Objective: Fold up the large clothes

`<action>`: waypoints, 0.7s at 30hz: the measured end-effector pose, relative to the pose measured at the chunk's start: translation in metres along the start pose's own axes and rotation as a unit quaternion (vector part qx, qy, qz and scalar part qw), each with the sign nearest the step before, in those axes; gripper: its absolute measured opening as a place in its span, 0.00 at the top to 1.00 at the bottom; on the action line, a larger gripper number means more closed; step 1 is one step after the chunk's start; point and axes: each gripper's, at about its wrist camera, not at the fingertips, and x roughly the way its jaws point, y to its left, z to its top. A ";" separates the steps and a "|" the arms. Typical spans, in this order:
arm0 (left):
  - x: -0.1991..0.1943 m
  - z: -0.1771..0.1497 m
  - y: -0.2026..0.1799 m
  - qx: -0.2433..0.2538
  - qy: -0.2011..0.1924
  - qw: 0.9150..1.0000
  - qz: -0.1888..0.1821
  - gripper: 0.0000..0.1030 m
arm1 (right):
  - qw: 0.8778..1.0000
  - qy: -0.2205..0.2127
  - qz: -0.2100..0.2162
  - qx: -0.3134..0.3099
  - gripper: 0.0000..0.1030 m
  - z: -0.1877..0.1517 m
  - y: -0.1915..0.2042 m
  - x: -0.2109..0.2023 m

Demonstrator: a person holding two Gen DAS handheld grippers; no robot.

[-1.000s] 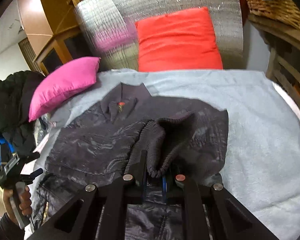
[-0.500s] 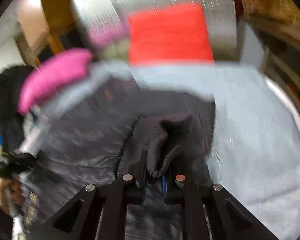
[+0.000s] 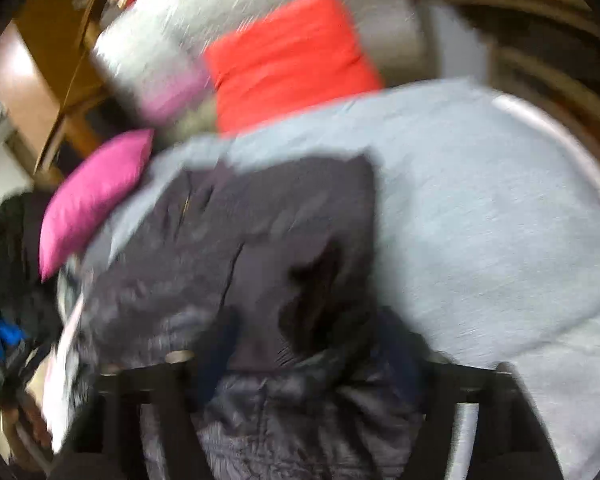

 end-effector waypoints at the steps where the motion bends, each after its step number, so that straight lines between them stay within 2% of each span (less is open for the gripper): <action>1: 0.001 0.002 -0.010 0.017 -0.002 1.000 -0.002 0.22 | 1.000 -0.007 0.013 0.006 0.26 0.003 0.001 -0.005; 3: 0.007 0.000 -0.036 0.057 -0.002 0.998 -0.016 0.22 | 0.998 -0.012 0.060 0.000 0.26 0.010 0.018 -0.011; 5: 0.018 -0.009 -0.061 0.096 0.005 0.995 -0.030 0.22 | 0.994 0.009 0.101 -0.027 0.26 0.012 0.040 -0.002; 7: 0.038 -0.017 -0.083 0.126 0.015 0.992 -0.025 0.22 | 0.991 0.031 0.116 -0.053 0.26 0.008 0.058 0.016; 10: 0.069 -0.035 -0.092 0.157 0.052 0.986 0.004 0.22 | 0.991 0.080 0.095 -0.039 0.26 -0.001 0.055 0.062; 11: 0.090 -0.044 -0.091 0.166 0.092 0.982 0.009 0.21 | 0.992 0.100 0.070 -0.035 0.27 -0.006 0.048 0.081; 12: 0.103 -0.051 -0.087 0.168 0.114 0.979 0.006 0.20 | 0.992 0.106 0.061 -0.031 0.32 -0.009 0.042 0.092; 13: 0.107 -0.054 -0.085 0.168 0.112 0.979 0.001 0.18 | 0.993 0.100 0.063 -0.030 0.33 -0.011 0.037 0.098; 14: 0.106 -0.057 -0.082 0.172 0.095 0.980 0.000 0.12 | 0.993 0.090 0.065 -0.032 0.33 -0.012 0.037 0.096; 15: 0.107 -0.060 -0.081 0.181 0.085 0.980 0.006 0.11 | 0.993 0.091 0.062 -0.034 0.33 -0.012 0.038 0.096; 19: 0.108 -0.060 -0.076 0.177 0.085 0.981 0.006 0.09 | 0.992 0.099 0.046 -0.059 0.33 -0.010 0.046 0.102; 21: 0.097 -0.058 -0.076 0.175 0.080 0.981 0.009 0.09 | 0.993 0.098 0.034 -0.058 0.33 -0.008 0.050 0.097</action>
